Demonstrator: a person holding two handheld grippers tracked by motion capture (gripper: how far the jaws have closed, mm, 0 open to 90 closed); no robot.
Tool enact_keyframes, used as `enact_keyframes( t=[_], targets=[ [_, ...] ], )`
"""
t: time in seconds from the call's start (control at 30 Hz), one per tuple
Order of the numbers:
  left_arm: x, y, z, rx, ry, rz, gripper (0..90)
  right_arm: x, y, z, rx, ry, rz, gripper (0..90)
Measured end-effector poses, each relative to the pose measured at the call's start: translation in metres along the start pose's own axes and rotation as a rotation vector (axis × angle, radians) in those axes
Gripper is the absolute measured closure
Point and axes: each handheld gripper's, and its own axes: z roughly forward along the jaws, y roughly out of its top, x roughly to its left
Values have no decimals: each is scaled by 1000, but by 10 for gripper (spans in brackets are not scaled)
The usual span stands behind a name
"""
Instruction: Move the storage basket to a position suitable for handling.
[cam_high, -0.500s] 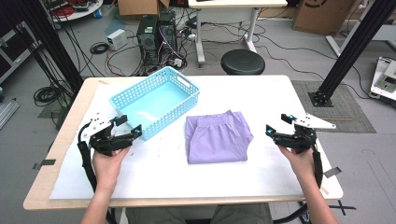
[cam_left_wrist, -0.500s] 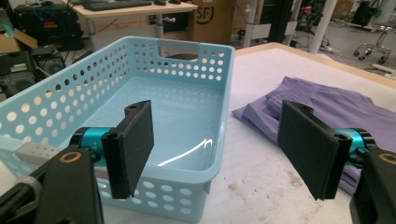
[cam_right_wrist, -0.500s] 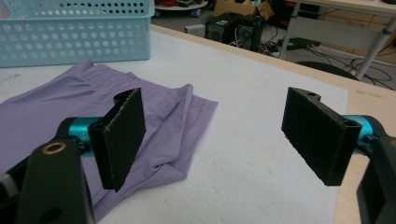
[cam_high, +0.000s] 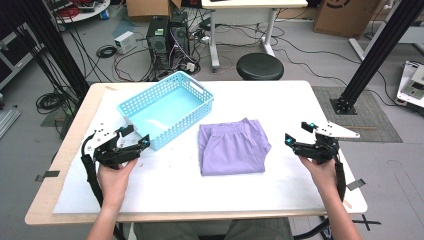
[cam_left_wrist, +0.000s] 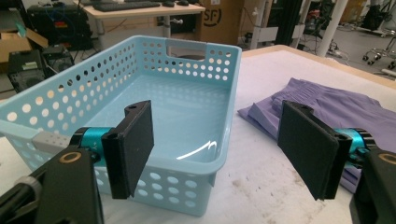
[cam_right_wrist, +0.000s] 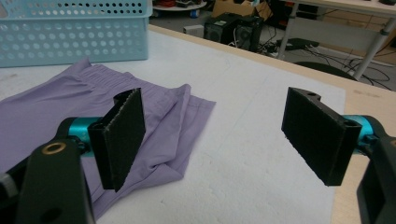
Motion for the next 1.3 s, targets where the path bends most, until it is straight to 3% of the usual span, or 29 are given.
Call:
enact_keyframes(
  t=[0.13, 0.6, 0.8, 0.93, 1.23, 1.3],
  targets=[
    [-1, -2, 0, 29, -11, -16, 274, 1, 1, 1, -1, 0, -3, 219],
    [-1, -23, 4, 102, 41, -6, 274, -2, -1, 3, 11, -1, -1, 220],
    [0, -30, 14, 166, 51, -21, 274, 0, -1, 4, 16, 0, -4, 221],
    [0, -35, 26, 203, 93, -21, 274, 1, -2, 6, 20, 3, -5, 221],
    [-2, -32, 39, 181, 128, -18, 274, 2, -3, 8, 32, 7, -8, 221],
    [-2, -32, 44, 196, 142, -12, 274, 3, -3, 9, 31, 10, -8, 221]
  ],
)
